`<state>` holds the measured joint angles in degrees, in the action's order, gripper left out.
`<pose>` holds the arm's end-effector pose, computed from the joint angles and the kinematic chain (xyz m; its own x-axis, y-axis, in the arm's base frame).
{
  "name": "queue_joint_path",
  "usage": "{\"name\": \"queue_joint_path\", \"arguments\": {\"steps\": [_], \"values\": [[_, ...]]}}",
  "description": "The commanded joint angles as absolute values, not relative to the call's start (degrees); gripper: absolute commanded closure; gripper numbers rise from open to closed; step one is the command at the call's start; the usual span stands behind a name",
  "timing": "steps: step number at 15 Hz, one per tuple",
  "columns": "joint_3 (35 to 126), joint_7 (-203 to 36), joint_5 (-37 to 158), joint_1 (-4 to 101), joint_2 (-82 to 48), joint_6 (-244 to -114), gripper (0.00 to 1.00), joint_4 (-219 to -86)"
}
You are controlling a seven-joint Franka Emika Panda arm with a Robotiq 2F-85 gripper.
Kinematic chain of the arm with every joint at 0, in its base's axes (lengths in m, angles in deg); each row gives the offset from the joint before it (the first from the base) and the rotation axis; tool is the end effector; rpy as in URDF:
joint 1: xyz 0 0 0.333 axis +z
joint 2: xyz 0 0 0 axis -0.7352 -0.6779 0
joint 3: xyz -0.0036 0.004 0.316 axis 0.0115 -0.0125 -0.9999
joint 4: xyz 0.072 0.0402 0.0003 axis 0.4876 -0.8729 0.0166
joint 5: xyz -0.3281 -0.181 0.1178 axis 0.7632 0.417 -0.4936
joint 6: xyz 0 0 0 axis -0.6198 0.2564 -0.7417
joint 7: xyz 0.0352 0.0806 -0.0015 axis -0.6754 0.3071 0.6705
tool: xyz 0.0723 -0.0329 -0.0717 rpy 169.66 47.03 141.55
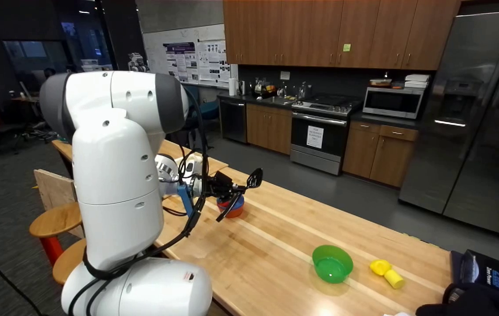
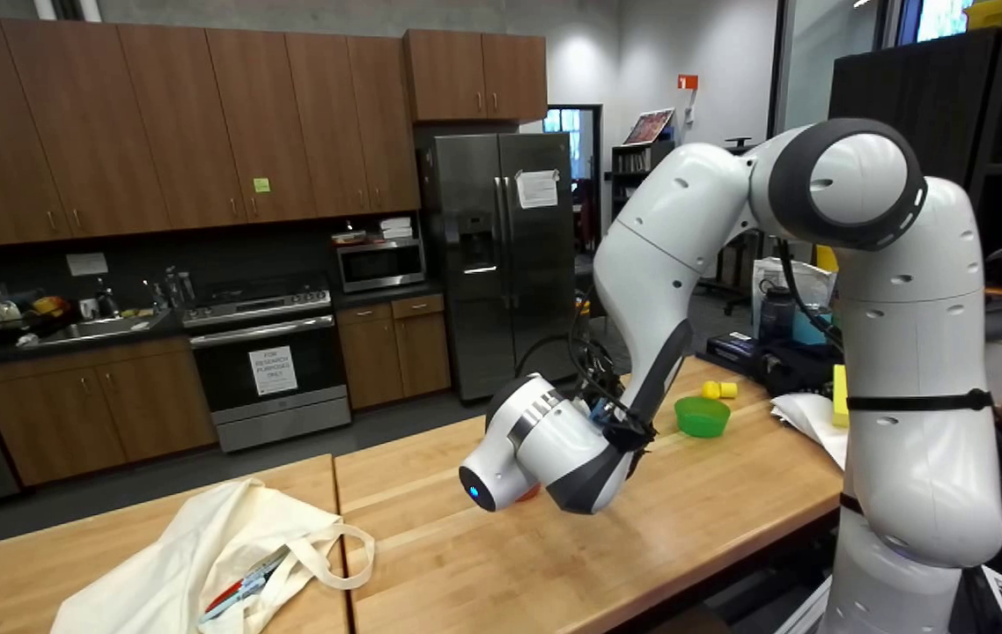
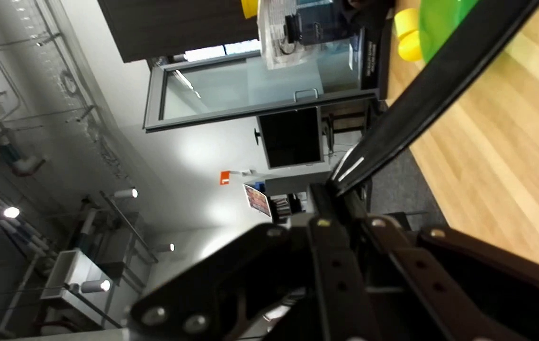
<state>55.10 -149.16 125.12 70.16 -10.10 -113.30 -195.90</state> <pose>0.3746 0.1955 0.2981 0.9491 0.2480 0.1942 -0.1956 -0.0192 0.9805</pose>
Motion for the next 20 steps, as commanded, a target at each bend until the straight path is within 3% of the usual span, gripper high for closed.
{"name": "queue_joint_path", "arguments": {"steps": [1,13,20], "values": [[54.9,-149.5,124.6,70.2,-8.5,-108.9,0.98,-195.0],[45.2,-158.6,116.5,78.5,-3.3,-107.9,0.98,-203.5],[52.6,-157.6,118.1,70.7,-4.4,-123.0,0.98,-200.0]]}}
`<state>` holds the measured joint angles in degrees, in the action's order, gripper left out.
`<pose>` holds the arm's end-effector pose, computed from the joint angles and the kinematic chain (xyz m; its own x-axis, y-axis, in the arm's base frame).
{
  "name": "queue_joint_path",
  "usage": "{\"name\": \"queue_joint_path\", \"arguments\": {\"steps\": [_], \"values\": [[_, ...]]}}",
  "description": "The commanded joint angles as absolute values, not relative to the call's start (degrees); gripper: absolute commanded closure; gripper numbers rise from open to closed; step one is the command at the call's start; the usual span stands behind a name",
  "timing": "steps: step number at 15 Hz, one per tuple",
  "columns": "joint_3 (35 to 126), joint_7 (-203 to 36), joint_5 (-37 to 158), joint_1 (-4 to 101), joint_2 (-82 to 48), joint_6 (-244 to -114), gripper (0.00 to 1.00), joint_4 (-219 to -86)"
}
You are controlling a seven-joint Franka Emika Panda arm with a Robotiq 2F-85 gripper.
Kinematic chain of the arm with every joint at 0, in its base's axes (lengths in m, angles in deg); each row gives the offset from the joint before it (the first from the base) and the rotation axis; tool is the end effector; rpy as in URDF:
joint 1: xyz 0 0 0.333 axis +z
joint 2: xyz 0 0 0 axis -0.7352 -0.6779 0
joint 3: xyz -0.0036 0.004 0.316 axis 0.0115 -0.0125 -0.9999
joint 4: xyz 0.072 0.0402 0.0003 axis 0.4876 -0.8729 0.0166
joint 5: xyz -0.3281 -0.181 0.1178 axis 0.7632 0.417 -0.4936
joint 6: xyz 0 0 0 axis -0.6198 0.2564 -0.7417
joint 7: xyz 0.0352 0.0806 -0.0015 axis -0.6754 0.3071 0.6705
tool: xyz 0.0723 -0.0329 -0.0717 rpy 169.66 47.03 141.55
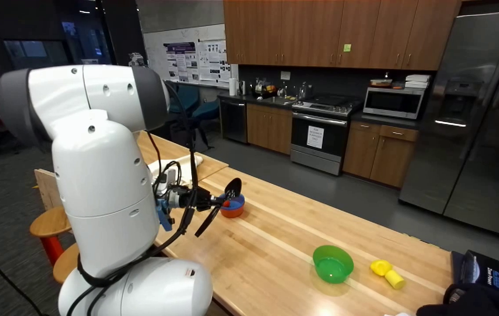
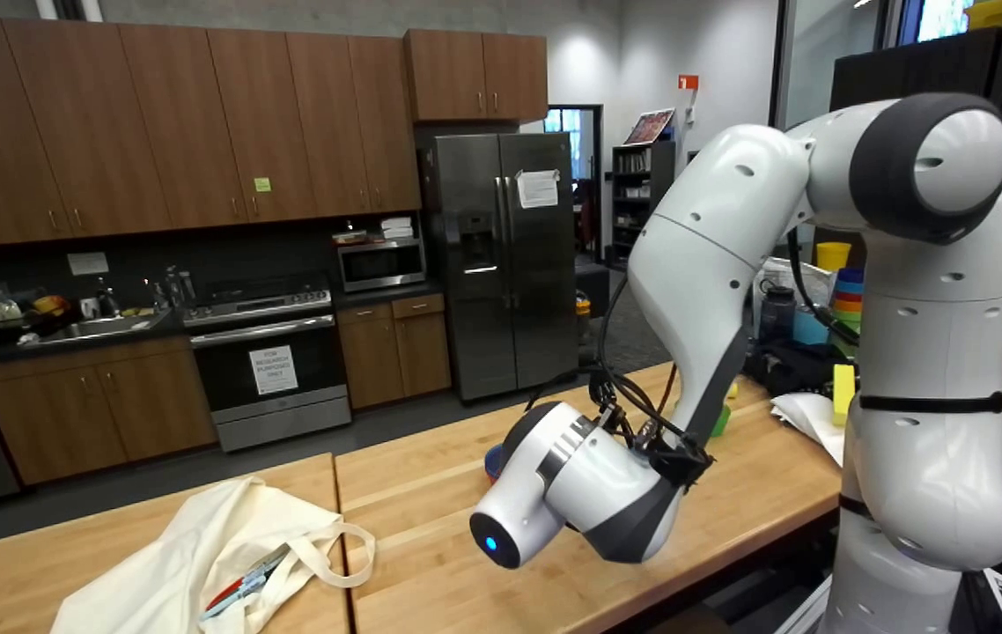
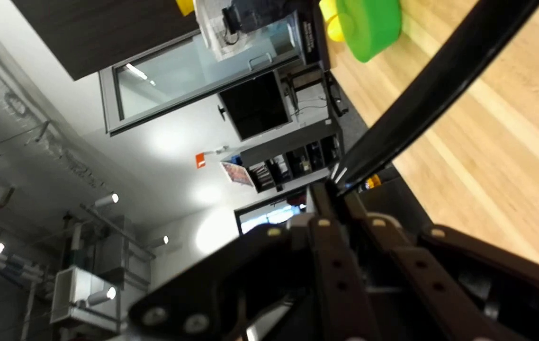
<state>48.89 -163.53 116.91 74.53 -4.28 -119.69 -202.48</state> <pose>0.2987 0.2377 0.2887 0.8702 0.3019 0.3894 -0.3307 -0.2280 0.9158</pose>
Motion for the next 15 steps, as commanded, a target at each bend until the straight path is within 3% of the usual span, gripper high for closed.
{"name": "queue_joint_path", "arguments": {"steps": [1,15], "values": [[53.8,-153.6,119.0,69.7,-5.7,-122.1,0.98,-198.3],[56.3,-125.6,121.7,67.4,-9.8,-122.8,0.98,-190.1]]}}
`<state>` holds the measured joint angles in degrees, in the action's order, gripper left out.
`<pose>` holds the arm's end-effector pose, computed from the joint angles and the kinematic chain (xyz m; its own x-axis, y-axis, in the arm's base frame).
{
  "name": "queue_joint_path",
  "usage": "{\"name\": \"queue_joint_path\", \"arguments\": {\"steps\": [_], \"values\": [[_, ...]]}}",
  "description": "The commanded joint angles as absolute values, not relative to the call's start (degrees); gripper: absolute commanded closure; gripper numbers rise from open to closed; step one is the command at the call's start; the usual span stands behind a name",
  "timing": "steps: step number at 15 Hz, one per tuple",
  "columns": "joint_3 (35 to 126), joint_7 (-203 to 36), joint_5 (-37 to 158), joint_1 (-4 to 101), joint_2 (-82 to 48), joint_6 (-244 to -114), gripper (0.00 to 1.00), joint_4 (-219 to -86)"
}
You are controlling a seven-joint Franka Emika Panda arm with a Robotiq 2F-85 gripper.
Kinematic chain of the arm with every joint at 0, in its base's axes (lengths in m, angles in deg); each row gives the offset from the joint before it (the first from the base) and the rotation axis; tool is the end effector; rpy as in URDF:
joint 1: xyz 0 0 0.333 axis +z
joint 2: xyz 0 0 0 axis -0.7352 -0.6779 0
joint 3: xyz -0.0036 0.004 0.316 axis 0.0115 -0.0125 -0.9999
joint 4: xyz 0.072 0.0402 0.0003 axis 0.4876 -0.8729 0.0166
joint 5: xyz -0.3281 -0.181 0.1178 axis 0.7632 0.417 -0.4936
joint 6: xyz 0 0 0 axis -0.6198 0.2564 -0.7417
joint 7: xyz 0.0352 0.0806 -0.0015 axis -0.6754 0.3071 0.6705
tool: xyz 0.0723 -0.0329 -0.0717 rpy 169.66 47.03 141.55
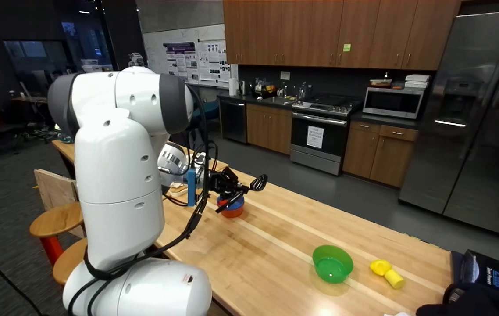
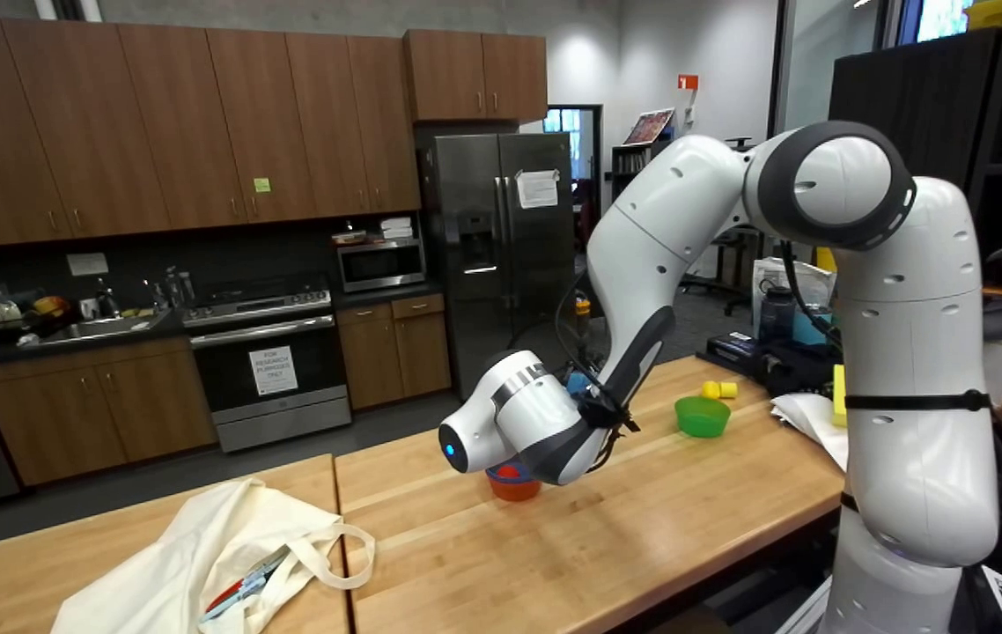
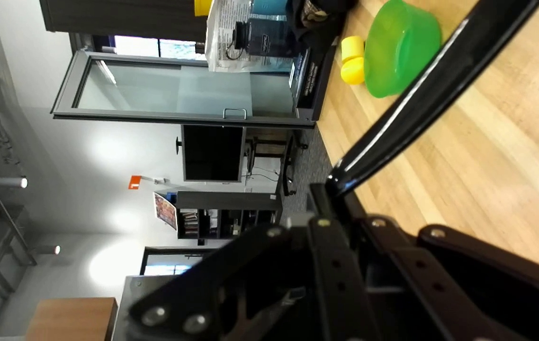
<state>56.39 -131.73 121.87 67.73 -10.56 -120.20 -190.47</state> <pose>0.4093 0.2007 0.3081 0.9768 0.2088 -0.0485 0.0765 -0.1282 0.9888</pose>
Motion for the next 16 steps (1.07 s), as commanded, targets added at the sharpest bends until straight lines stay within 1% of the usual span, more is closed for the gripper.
{"name": "queue_joint_path", "arguments": {"steps": [1,7,11,16], "values": [[56.2,-122.3,121.6,66.9,-8.8,-126.4,0.98,-190.8],[57.1,-110.3,120.8,65.2,-6.5,-144.1,0.98,-192.8],[57.9,-105.0,120.5,64.6,-5.6,-149.8,0.98,-193.6],[58.5,-101.8,119.9,64.6,-5.0,-151.6,0.98,-194.0]]}}
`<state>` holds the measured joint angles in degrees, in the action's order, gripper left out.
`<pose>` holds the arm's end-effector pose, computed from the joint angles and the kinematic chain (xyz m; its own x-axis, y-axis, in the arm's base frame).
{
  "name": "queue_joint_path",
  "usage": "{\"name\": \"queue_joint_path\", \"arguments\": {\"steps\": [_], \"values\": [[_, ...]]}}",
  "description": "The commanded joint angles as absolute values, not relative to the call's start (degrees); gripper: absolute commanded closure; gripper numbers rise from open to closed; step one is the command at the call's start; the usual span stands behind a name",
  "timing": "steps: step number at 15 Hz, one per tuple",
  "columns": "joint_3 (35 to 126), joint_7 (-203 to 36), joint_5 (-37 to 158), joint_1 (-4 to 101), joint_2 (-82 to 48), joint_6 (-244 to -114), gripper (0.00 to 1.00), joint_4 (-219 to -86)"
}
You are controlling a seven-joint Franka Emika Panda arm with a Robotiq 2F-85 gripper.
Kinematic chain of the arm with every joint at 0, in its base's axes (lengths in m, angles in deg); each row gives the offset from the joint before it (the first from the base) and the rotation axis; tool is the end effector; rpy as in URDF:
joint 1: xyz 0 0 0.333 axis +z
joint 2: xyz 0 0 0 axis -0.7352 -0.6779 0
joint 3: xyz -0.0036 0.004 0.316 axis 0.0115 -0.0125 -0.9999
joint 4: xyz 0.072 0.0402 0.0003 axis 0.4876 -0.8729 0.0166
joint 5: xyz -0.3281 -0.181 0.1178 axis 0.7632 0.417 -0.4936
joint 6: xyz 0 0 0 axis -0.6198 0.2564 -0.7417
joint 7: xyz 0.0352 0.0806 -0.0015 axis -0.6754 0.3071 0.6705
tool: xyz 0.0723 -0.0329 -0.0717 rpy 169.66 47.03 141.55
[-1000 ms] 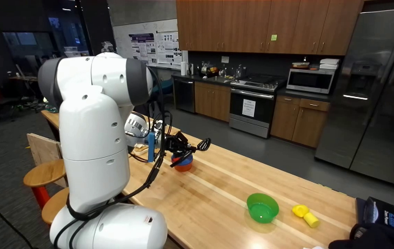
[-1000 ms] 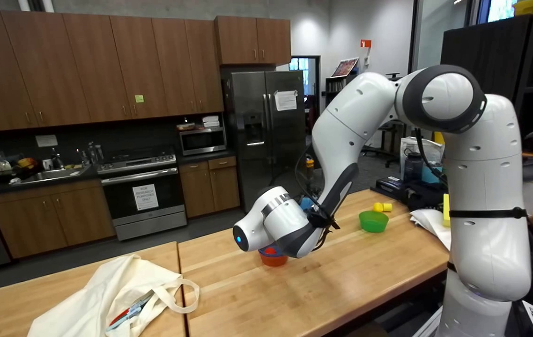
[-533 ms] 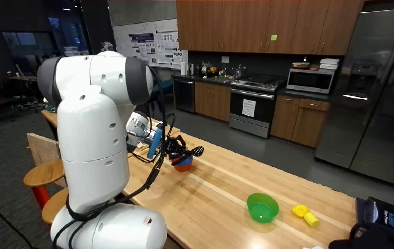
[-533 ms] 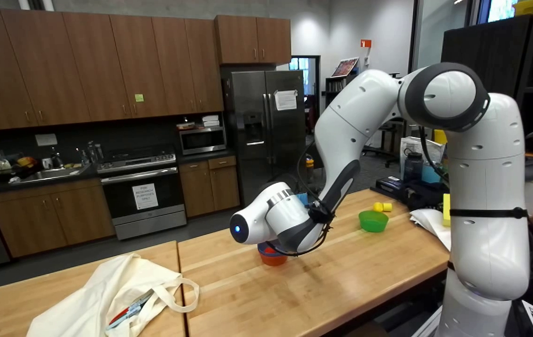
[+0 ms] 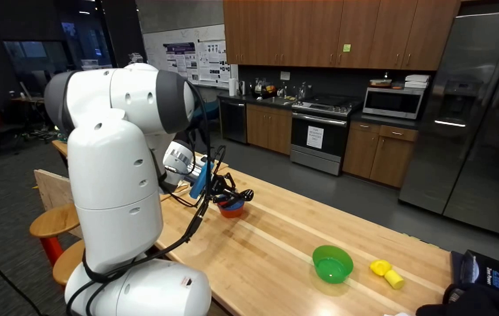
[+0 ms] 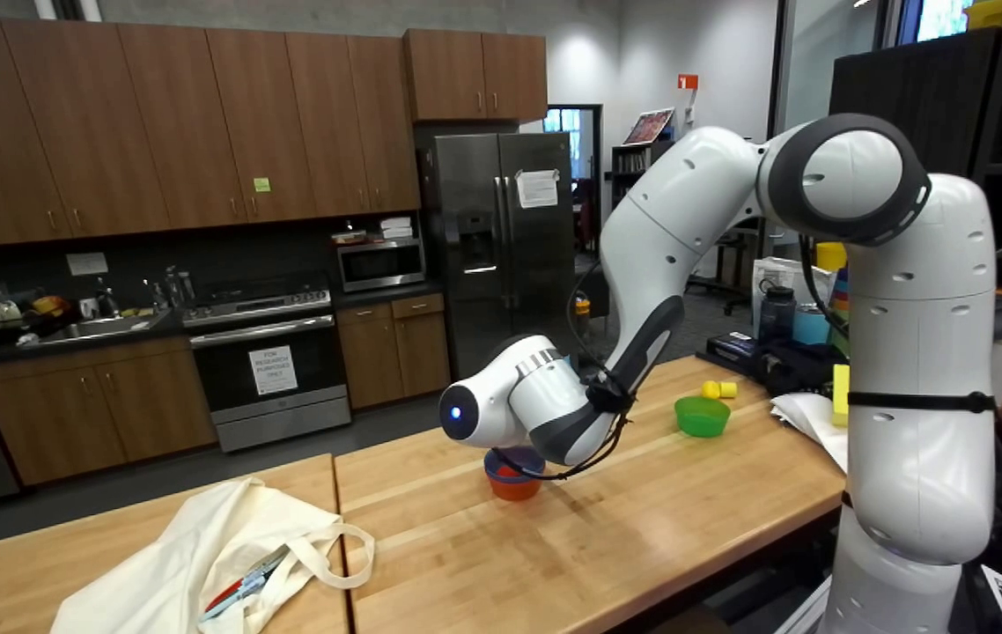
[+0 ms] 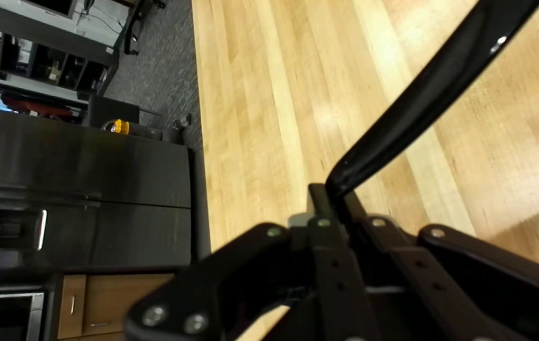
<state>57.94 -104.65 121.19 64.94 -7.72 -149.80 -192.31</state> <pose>0.4309 0.2278 0.2939 0.7400 0.5902 -0.3226 0.5517 -0.2582 0.7931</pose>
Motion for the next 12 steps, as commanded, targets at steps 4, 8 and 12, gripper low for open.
{"name": "queue_joint_path", "arguments": {"steps": [4,8,12], "values": [[58.6,-100.5,119.6,64.5,-3.8,-152.4,0.98,-194.8],[58.2,-100.7,120.0,65.2,-3.0,-151.8,0.98,-195.7],[57.5,-101.5,120.2,66.1,-2.5,-150.9,0.98,-196.7]]}}
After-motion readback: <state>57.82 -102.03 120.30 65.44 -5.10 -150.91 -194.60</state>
